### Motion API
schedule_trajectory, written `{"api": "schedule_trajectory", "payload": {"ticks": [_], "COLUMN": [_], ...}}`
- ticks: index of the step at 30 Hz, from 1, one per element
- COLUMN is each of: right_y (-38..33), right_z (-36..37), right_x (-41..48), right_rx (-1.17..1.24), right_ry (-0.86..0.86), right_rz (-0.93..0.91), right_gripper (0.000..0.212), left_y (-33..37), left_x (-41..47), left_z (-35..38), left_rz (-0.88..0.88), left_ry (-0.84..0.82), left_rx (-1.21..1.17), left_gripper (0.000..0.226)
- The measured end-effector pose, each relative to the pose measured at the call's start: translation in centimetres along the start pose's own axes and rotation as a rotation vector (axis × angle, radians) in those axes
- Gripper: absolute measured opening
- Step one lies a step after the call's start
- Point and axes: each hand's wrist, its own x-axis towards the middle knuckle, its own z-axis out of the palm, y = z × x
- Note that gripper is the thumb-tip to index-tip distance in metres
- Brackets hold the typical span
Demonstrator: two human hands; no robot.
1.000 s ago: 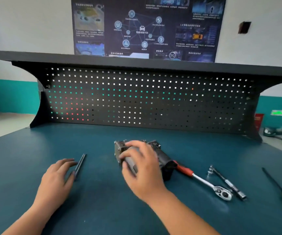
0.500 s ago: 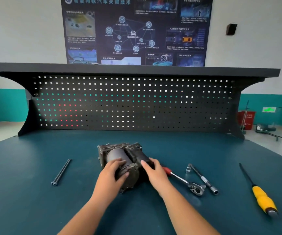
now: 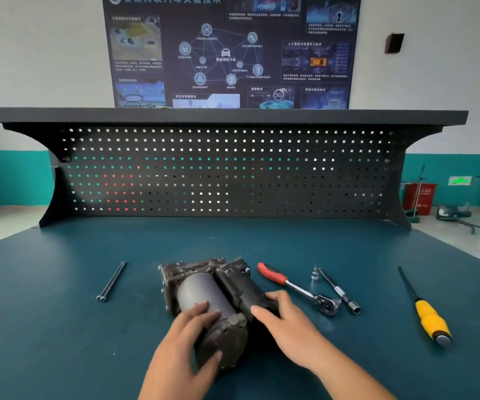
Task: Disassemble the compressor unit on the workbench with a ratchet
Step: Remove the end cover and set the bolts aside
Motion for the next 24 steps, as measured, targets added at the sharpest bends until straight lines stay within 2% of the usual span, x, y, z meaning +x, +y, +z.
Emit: {"api": "schedule_trajectory", "payload": {"ticks": [1,2,3,4,5,6,7,8,9,10,11,12,14,18,22,24], "right_y": [0.2,0.4,0.6,0.8,0.9,0.8,0.7,0.5,0.5,0.5,0.5,0.5,0.1,0.3,0.5,0.8], "right_z": [-0.5,-0.9,-1.2,-1.4,-1.4,-1.4,-1.3,-1.1,-0.8,-0.3,0.3,0.9,2.0,3.6,5.4,5.8], "right_x": [-0.9,-1.8,-2.6,-3.4,-4.2,-5.0,-5.7,-6.4,-6.9,-7.2,-7.4,-7.5,-7.5,-7.7,-7.8,-7.8], "right_rx": [0.001,-0.002,-0.008,-0.022,-0.030,-0.038,-0.058,-0.119,-0.251,-0.428,-0.575,-0.649,-0.634,-0.693,-0.607,-0.593], "right_ry": [-0.008,-0.015,-0.009,0.021,0.086,0.161,0.200,0.201,0.219,0.262,0.318,0.354,0.450,0.640,0.815,0.904], "right_rz": [-0.022,-0.047,-0.081,-0.141,-0.235,-0.357,-0.473,-0.559,-0.645,-0.723,-0.768,-0.771,-0.740,-0.735,-0.762,-0.796], "right_gripper": [0.030,0.029,0.031,0.034,0.036,0.035,0.033,0.033,0.039,0.044,0.042,0.036,0.033,0.042,0.027,0.029], "left_y": [0.4,0.1,-0.5,-0.9,-0.9,-0.6,-0.5,0.0,0.8,0.1,-0.4,-0.6,-0.4,-0.6,0.1,0.5], "left_x": [-0.2,-0.3,-1.5,-1.5,-1.5,-1.5,-1.3,-0.3,0.0,-0.2,-0.4,-0.2,0.6,0.0,-1.4,-2.3], "left_z": [0.3,0.9,0.7,0.1,-0.3,-0.2,-0.4,-1.6,-2.6,-3.0,-3.2,-2.9,-2.1,-1.1,-1.1,-0.8], "left_rz": [-0.002,-0.081,-0.059,-0.123,-0.194,-0.144,0.068,0.181,0.319,0.466,0.529,0.505,0.467,0.478,0.497,0.507], "left_ry": [-0.029,-0.069,-0.185,-0.152,-0.100,-0.099,-0.132,-0.201,-0.152,-0.216,-0.248,-0.294,-0.269,-0.156,-0.085,-0.012], "left_rx": [-0.010,-0.050,-0.035,-0.006,-0.023,-0.067,-0.021,0.095,0.291,0.443,0.575,0.571,0.520,0.493,0.508,0.446], "left_gripper": [0.072,0.069,0.058,0.048,0.047,0.052,0.072,0.085,0.059,0.049,0.052,0.051,0.041,0.043,0.043,0.044]}}
